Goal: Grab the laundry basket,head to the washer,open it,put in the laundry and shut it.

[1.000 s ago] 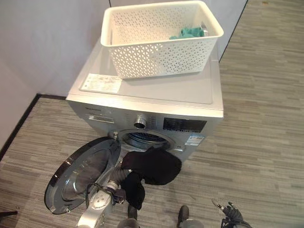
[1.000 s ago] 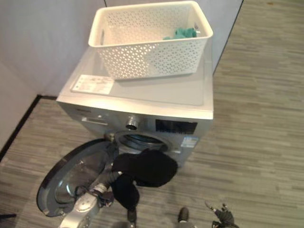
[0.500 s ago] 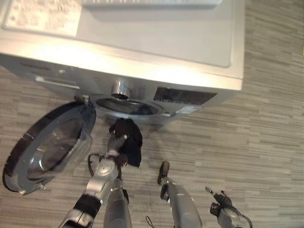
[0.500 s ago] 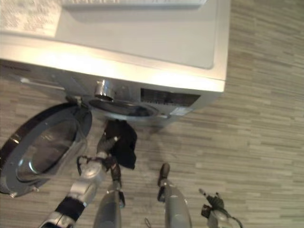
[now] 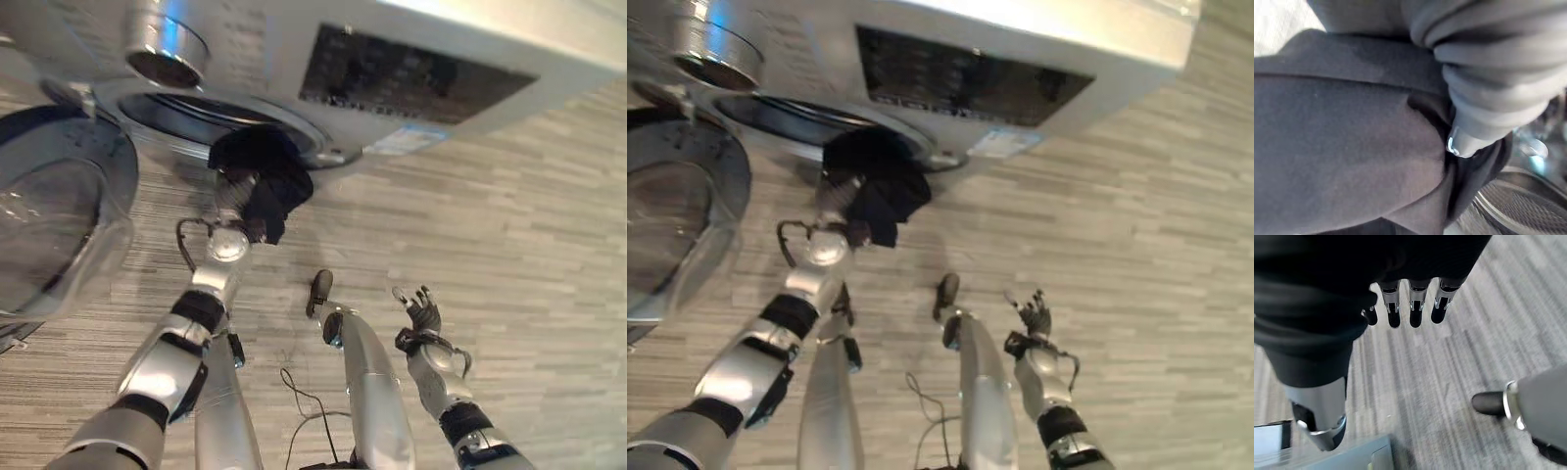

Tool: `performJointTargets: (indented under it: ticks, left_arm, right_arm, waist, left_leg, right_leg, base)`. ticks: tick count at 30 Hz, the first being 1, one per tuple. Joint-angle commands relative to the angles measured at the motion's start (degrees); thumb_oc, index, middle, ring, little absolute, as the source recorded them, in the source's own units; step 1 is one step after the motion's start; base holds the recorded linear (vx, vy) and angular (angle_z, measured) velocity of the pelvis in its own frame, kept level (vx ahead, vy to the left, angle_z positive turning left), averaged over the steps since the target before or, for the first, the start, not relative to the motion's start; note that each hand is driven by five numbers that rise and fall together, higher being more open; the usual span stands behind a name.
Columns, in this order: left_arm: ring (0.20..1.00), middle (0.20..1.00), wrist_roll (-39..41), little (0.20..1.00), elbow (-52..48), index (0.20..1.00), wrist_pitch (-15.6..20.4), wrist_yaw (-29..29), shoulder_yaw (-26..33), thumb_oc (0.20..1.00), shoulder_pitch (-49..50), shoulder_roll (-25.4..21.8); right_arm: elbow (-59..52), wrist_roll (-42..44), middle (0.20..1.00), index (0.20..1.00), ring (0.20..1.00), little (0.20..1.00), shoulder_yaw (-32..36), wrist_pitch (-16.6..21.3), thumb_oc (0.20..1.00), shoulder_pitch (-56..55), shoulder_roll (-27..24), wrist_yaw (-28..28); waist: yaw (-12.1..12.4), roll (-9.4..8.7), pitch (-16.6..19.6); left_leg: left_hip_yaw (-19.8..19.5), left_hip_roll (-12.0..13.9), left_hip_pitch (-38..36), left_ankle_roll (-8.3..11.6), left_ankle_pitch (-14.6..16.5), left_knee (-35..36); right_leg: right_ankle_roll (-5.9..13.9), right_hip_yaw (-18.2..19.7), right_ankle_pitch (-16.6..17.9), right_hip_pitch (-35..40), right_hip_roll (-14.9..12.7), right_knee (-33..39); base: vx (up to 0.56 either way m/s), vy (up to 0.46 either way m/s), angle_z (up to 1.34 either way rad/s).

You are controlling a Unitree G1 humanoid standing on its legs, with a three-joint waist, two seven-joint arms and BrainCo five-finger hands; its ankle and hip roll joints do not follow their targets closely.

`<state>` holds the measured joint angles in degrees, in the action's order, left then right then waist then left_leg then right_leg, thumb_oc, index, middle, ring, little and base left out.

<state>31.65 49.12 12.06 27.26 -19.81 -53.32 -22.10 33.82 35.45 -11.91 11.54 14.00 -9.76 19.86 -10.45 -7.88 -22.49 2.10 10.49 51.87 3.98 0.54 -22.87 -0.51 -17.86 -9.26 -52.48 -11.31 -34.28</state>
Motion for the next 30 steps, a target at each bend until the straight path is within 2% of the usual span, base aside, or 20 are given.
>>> performJointTargets:
  ticks: [1,4,8,10,13,16,18,19,20,22,23,25,27,29,30]
  left_arm:
    - [0.2,0.2,0.7,0.2,-0.7,0.2,4.3,1.9,1.2,0.2,-2.8,-0.1]
    - [0.2,0.2,2.4,0.2,1.0,0.2,5.8,5.6,2.2,0.2,-12.0,-4.7]
    - [0.2,0.2,2.2,0.2,1.8,0.2,6.2,6.1,1.4,0.2,-16.8,-5.9]
    - [0.2,0.2,-4.9,0.2,3.3,0.2,4.3,9.9,-2.1,0.2,-23.0,-8.5]
    - [0.2,0.2,-7.5,0.2,4.9,0.2,3.4,13.4,-4.0,0.2,-28.7,-10.1]
    - [0.2,0.2,-5.7,0.2,7.2,0.2,3.9,15.0,-4.2,0.2,-33.2,-9.9]
    - [0.2,0.2,1.9,0.2,9.6,0.2,5.6,14.4,-3.2,0.2,-38.5,-9.2]
    - [0.2,0.2,2.3,0.2,10.0,0.2,5.8,14.1,-3.3,0.2,-38.9,-9.2]
    - [0.2,0.2,6.0,0.2,10.5,0.2,6.7,13.7,-2.6,0.2,-40.8,-8.8]
    - [0.2,0.2,10.2,0.2,10.5,0.2,7.3,9.8,-5.6,0.2,-47.5,-9.9]
    - [0.2,0.2,10.4,0.2,10.8,0.2,7.4,9.6,-5.8,0.2,-47.9,-10.0]
    - [0.2,0.2,22.6,0.2,5.2,0.2,12.5,4.9,-7.2,0.2,-54.8,-9.2]
    - [0.2,0.2,28.8,0.2,1.4,0.2,16.0,3.5,-6.4,0.2,-56.8,-8.5]
    - [0.2,0.2,30.7,0.2,0.6,0.2,16.3,3.1,-5.7,0.2,-56.4,-7.9]
    - [1.0,1.0,30.1,1.0,-1.0,1.0,15.1,1.5,-5.3,1.0,-54.1,-7.6]
  right_arm:
    - [-5.3,2.7,1.0,1.0,1.0,1.0,-1.0,3.6,1.0,-5.8,-3.1,0.1]
    - [-11.8,3.0,1.0,1.0,1.0,1.0,-4.1,5.5,1.0,-4.1,-6.0,-1.2]
    - [-12.0,3.0,1.0,1.0,1.0,1.0,-4.9,5.8,1.0,-2.5,-6.9,-1.8]
    - [-11.9,2.6,1.0,1.0,1.0,1.0,-6.3,6.2,1.0,-1.2,-8.1,-2.3]
    - [-12.8,2.6,1.0,1.0,1.0,1.0,-6.8,6.7,1.0,-0.1,-9.4,-1.8]
    - [-12.7,2.5,1.0,1.0,1.0,1.0,-7.4,6.6,1.0,1.0,-9.9,-1.2]
    - [-13.2,1.9,1.0,1.0,1.0,1.0,-7.5,6.0,1.0,2.1,-10.7,-0.7]
    - [-13.2,1.9,1.0,1.0,1.0,1.0,-7.4,5.9,1.0,2.3,-10.7,-0.7]
    - [-13.0,1.9,1.0,1.0,1.0,1.0,-7.5,5.5,1.0,2.9,-10.9,-0.3]
    - [-13.2,1.6,1.0,1.0,1.0,1.0,-6.6,4.7,1.0,5.1,-12.2,-0.1]
    - [-13.2,1.6,1.0,1.0,1.0,1.0,-6.5,4.7,1.0,5.3,-12.2,-0.1]
    - [-16.0,1.2,1.0,1.0,1.0,1.0,-4.1,3.9,1.0,5.7,-15.0,-0.6]
    - [-18.0,0.3,1.0,1.0,1.0,1.0,-2.3,3.4,1.0,4.2,-15.8,-0.3]
    - [-19.1,0.1,1.0,1.0,1.0,1.0,-1.5,3.1,1.0,3.2,-16.0,0.0]
    - [-20.0,-0.3,1.0,1.0,1.0,1.0,-0.6,2.8,1.0,1.1,-15.5,0.1]
  waist:
    - [0.0,0.4,3.8]
    - [-1.3,-0.33,4.0]
    - [-1.7,-0.41,4.5]
    - [-2.2,-0.49,4.9]
    - [-2.7,-0.51,4.9]
    - [-3.1,-0.56,4.8]
    - [-3.8,-0.55,5.2]
    - [-3.8,-0.47,5.1]
    - [-4.0,-0.36,5.3]
    - [-4.6,0.16,5.6]
    - [-4.6,0.09,5.4]
    - [-5.1,0.7,5.8]
    - [-5.2,0.94,6.3]
    - [-5.3,1.02,6.6]
    - [-5.3,1.31,6.7]
  left_leg:
    - [0.2,1.3,2.2,-0.6,4.9,-3.4]
    - [-1.0,1.7,7.8,-0.65,6.9,-8.0]
    - [-1.1,1.7,9.2,-0.78,7.6,-8.8]
    - [-1.1,2.0,10.0,-0.89,8.0,-9.3]
    - [-0.9,2.5,11.0,-0.91,8.3,-10.0]
    - [-0.7,2.9,12.0,-0.97,8.8,-10.9]
    - [-0.6,3.4,12.9,-1.01,9.3,-11.9]
    - [-0.7,3.5,13.1,-1.0,9.3,-11.9]
    - [-0.5,3.6,13.1,-0.97,9.4,-12.0]
    - [-0.2,3.9,13.2,-0.83,9.4,-11.5]
    - [-0.2,3.9,13.2,-0.83,9.4,-11.5]
    - [0.0,3.8,13.6,-0.79,9.4,-10.9]
    - [-0.2,3.8,14.5,-0.83,9.5,-10.9]
    - [-0.4,3.6,14.9,-0.82,9.4,-10.8]
    - [-0.5,3.4,15.1,-0.82,9.1,-10.2]
  right_leg:
    - [1.99,2.0,-4.9,2.0,-0.3,-1.4]
    - [2.28,2.0,-5.5,-2.9,-0.5,-4.8]
    - [2.43,2.3,-5.4,-4.4,-0.2,-5.0]
    - [2.76,2.7,-4.8,-4.9,0.2,-4.3]
    - [3.21,2.8,-4.4,-5.7,0.4,-4.0]
    - [3.42,3.0,-4.0,-6.4,0.8,-3.8]
    - [3.8,3.2,-3.6,-7.2,1.4,-3.5]
    - [3.8,3.2,-3.5,-7.3,1.5,-3.5]
    - [3.96,3.2,-3.4,-7.4,1.6,-3.2]
    - [4.34,3.6,-2.9,-7.4,1.8,-1.8]
    - [4.35,3.6,-2.9,-7.4,1.9,-1.8]
    - [4.66,3.7,-2.6,-7.5,2.2,-0.2]
    - [4.89,3.6,-2.4,-7.9,2.3,0.4]
    - [4.98,3.4,-2.3,-8.0,2.3,0.7]
    - [5.12,3.2,-2.2,-8.1,2.2,1.1]
  base:
    - [0.0,0.0,0.0]
    - [0.01,-0.014,0.01]
    - [0.0,0.002,0.01]
    - [0.0,0.0,0.0]
    - [0.0,0.0,-0.04]
    - [0.0,0.006,-0.06]
    - [0.02,-0.016,-0.1]
    - [0.02,-0.01,-0.09]
    - [0.02,0.006,-0.11]
    - [0.03,0.0,-0.15]
    - [0.05,0.001,-0.18]
    - [0.06,-0.005,-0.09]
    - [0.05,-0.038,0.01]
    - [0.04,-0.037,0.02]
    - [0.03,-0.006,0.02]
